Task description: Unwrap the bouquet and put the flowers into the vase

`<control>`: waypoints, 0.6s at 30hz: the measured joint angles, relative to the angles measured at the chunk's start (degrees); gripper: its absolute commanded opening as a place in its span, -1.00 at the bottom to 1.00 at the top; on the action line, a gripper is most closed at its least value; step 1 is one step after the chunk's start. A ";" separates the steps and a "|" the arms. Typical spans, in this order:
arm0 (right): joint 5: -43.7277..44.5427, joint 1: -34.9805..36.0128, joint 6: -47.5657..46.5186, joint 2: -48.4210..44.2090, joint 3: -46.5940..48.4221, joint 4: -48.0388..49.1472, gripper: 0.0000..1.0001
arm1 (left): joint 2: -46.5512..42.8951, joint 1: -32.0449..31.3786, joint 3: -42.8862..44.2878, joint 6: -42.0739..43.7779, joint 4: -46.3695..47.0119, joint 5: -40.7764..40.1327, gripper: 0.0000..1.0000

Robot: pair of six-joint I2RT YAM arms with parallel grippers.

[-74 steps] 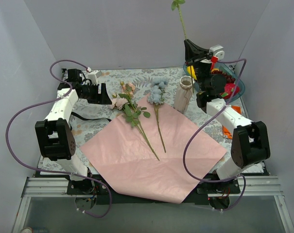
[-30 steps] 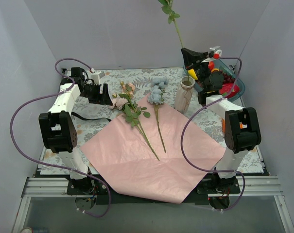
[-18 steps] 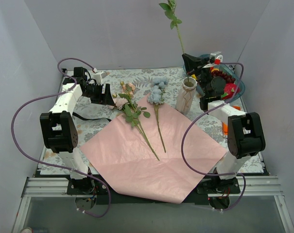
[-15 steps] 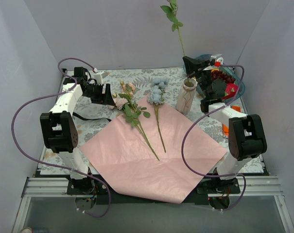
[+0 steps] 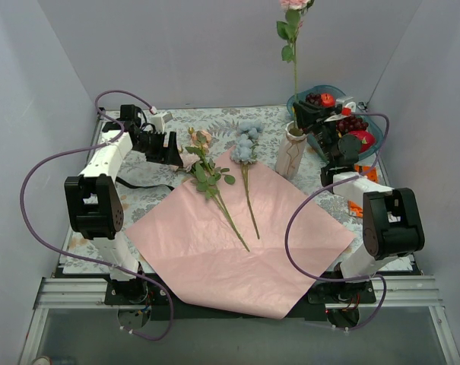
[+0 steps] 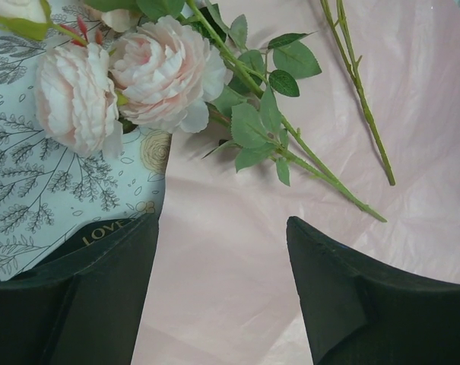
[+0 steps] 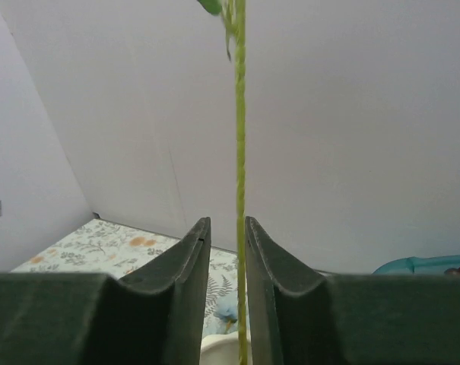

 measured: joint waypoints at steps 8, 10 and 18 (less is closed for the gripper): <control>-0.66 -0.11 -0.72 -4.66 -4.20 -0.04 0.25 | -0.02 -1.60 0.02 -0.17 -0.02 -0.15 0.36; -0.87 -0.20 -1.49 -6.19 -5.03 0.07 0.42 | -0.04 -1.62 0.02 -0.24 -0.02 -0.15 0.36; -2.54 -0.37 -8.28 -20.81 -8.87 -0.87 0.71 | -0.61 -1.66 0.02 -0.52 0.11 -0.15 0.36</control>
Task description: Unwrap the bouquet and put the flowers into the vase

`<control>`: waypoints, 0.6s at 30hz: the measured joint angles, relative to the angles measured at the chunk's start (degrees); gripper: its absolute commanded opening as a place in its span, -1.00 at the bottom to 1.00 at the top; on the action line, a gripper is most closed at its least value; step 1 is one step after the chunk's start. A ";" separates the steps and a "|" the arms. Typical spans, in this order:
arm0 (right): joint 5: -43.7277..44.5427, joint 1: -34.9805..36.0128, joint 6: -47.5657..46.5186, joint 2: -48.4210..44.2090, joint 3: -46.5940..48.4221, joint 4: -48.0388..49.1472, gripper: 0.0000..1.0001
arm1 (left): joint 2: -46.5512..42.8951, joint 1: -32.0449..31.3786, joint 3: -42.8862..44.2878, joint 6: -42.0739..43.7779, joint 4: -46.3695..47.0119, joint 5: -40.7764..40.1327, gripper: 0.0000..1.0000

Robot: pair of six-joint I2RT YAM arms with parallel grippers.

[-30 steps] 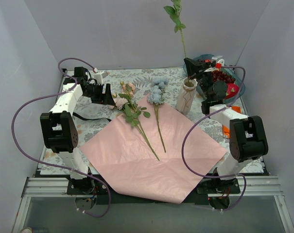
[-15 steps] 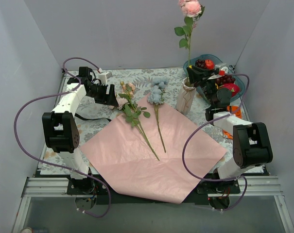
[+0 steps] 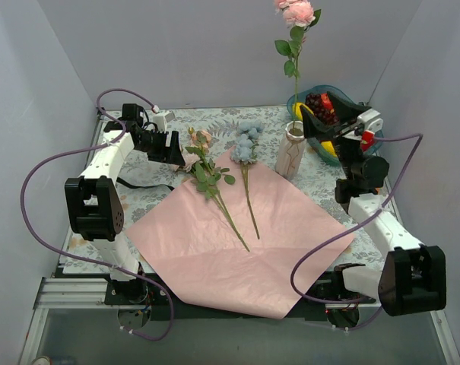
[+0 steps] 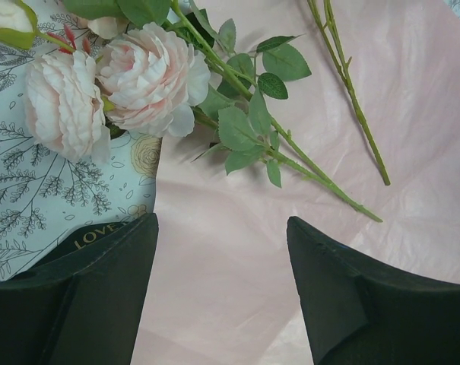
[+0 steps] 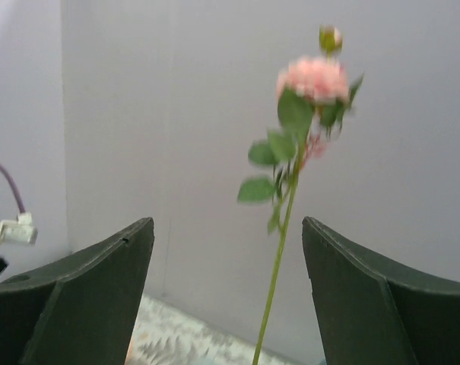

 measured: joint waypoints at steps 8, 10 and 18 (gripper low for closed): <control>-4.31 -0.04 -6.56 4.13 25.83 -16.35 0.49 | -0.96 -0.11 -0.22 -0.61 0.98 0.26 0.36; -5.27 -0.04 -7.30 7.87 31.98 -23.06 0.47 | -0.96 -0.11 -0.33 -0.81 1.33 0.31 0.36; -6.95 -0.04 -8.90 14.95 34.99 -38.80 0.48 | -0.96 -0.11 -0.55 -0.96 2.01 0.28 0.36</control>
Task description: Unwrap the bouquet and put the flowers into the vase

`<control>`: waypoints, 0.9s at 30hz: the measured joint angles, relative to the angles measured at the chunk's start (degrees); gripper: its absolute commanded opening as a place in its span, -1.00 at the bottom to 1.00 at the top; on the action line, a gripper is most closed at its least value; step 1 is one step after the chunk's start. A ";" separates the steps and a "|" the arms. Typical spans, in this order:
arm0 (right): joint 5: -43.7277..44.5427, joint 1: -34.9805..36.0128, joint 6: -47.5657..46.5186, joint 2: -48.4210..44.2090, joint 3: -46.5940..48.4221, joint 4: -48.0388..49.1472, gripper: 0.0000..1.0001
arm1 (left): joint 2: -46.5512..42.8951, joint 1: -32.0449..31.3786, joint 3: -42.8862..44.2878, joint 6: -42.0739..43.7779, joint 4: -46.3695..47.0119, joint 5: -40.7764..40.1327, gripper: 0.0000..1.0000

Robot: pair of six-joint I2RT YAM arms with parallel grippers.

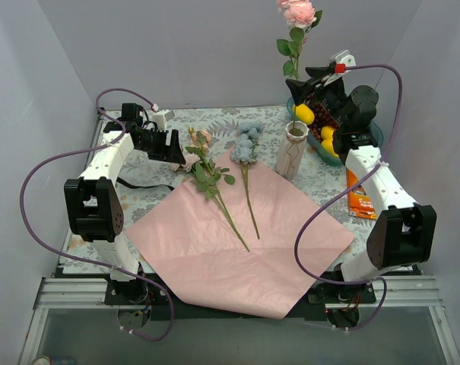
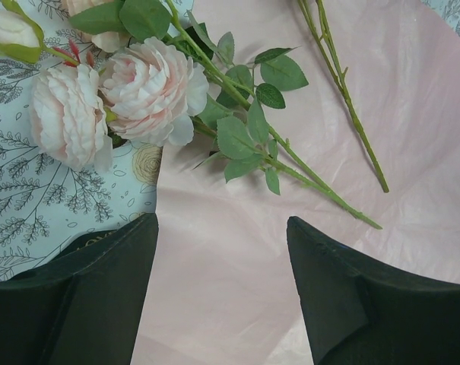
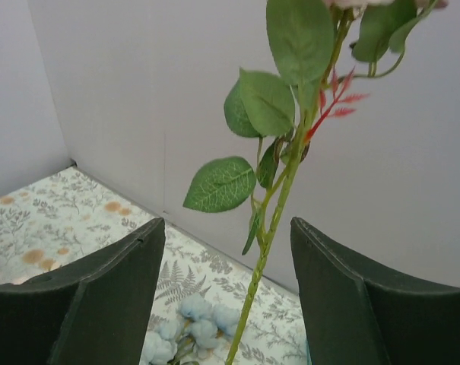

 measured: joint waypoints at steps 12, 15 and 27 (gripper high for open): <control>-1.40 0.00 0.00 3.76 -1.14 -0.57 0.27 | 0.00 -0.04 0.00 0.02 0.09 0.00 0.36; -1.40 0.00 0.13 5.27 -1.20 -0.55 0.21 | 0.00 -0.04 0.00 0.02 0.09 0.00 0.36; -1.60 -0.55 1.88 7.43 -3.76 5.49 -0.63 | 0.00 -0.04 0.00 0.02 0.31 -0.04 0.36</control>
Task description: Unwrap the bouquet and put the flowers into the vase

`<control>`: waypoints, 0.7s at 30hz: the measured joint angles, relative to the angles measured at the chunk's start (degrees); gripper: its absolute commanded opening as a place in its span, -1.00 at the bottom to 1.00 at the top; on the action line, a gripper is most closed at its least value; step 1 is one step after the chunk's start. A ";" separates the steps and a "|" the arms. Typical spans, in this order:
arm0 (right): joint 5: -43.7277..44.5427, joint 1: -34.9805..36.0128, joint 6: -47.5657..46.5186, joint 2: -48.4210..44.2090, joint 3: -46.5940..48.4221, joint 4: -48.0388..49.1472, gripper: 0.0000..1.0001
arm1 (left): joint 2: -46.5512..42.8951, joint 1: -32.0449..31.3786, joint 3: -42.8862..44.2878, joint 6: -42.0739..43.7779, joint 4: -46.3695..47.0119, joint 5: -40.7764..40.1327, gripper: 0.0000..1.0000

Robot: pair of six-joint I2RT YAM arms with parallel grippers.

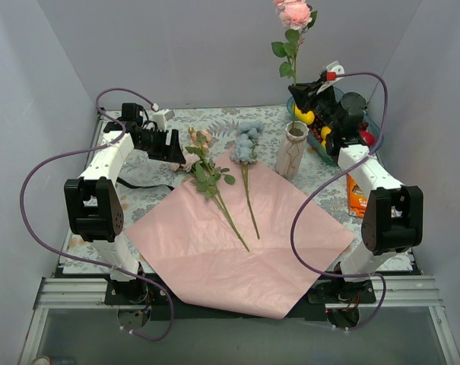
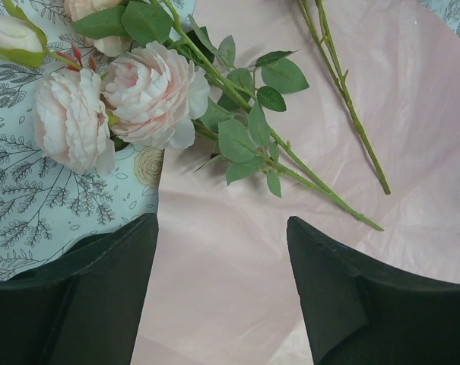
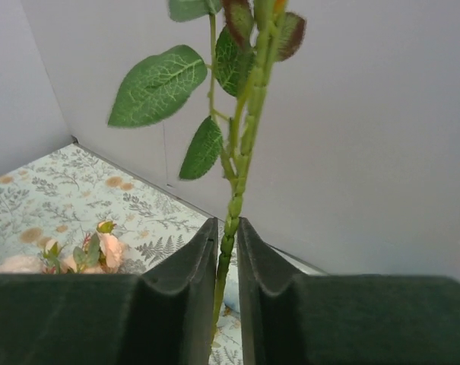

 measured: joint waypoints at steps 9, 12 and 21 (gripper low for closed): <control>-0.26 -0.39 1.88 0.31 -0.90 4.26 -0.84 | 0.00 0.00 -0.11 0.02 0.61 -0.31 0.36; -0.44 -0.48 2.16 -0.44 -2.91 6.23 -0.85 | 0.00 0.00 -0.68 0.04 0.92 -0.42 0.36; -0.37 -0.57 5.07 -7.39 -13.35 14.32 -0.82 | 0.00 0.00 -1.92 0.35 0.98 -0.70 0.36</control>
